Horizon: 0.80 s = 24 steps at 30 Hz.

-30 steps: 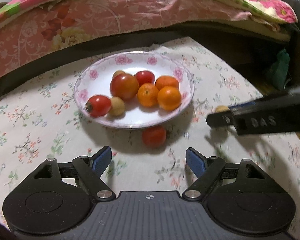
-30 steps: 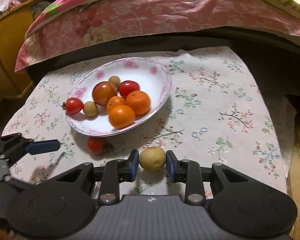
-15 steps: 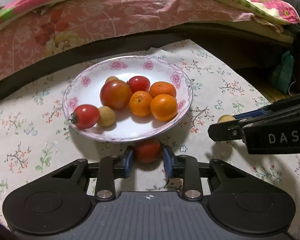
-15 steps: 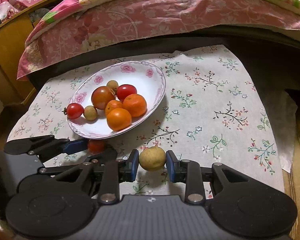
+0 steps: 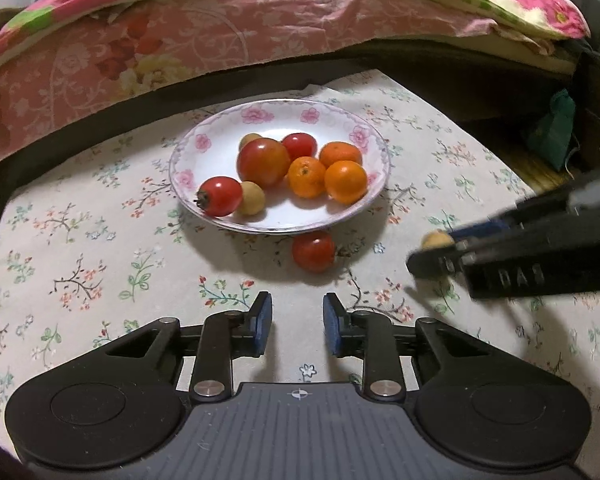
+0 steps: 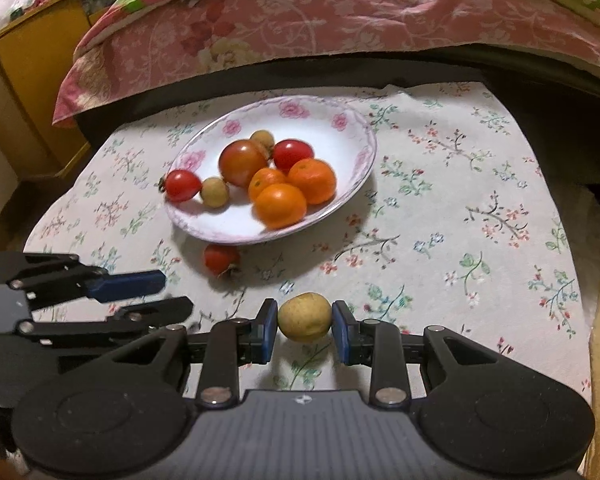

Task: Organize fruits
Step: 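Close left tool on the red tomato on the cloth while right tool holds the tan fruit, then lift and carry the tomato in left tool and tan fruit in right tool toward the plate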

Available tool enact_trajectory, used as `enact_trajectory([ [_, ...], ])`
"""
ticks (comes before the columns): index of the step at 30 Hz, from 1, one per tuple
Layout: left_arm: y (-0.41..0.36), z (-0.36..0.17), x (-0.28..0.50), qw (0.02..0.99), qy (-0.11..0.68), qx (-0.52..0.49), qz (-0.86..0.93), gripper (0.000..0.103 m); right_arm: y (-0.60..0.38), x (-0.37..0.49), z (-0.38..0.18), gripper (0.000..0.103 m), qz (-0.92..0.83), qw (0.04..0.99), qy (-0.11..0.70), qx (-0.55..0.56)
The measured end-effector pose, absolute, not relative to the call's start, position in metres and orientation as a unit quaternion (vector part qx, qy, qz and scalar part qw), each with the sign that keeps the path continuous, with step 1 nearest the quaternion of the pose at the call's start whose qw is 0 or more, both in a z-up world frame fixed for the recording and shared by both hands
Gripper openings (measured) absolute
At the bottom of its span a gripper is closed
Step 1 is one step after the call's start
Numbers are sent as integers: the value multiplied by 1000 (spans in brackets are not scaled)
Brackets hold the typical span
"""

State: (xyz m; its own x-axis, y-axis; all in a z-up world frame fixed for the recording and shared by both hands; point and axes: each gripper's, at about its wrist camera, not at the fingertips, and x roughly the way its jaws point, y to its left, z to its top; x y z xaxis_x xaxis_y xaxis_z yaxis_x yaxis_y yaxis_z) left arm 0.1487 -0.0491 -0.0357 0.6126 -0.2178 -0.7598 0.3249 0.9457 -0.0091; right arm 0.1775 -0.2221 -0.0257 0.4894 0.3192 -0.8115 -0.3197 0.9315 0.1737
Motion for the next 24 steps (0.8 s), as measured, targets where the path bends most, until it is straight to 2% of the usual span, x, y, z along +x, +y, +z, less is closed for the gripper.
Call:
enact_trajectory([
  [1, -50, -37, 152, 896, 414, 54, -148, 46, -221, 176, -27, 30, 185, 861, 473, -2],
  [2, -50, -38, 154, 898, 414, 42, -147, 56, -220, 175, -28, 30, 185, 860, 475, -2],
  [3, -52, -39, 157, 900, 410, 35, -145, 60, -220, 173, -29, 30, 185, 860, 476, -1],
  [8, -64, -51, 171, 908, 400, 26, -125, 61, -225, 175, -27, 30, 181, 861, 476, 6],
  [10, -67, -54, 177, 910, 398, 13, -120, 59, -228, 177, -27, 30, 179, 861, 477, 11],
  [14, -75, -54, 178, 910, 393, 26, -128, 39, -231, 179, -29, 30, 177, 859, 480, 11],
  [24, -56, -46, 152, 897, 414, 58, -145, 38, -228, 178, -28, 30, 181, 858, 481, 8],
])
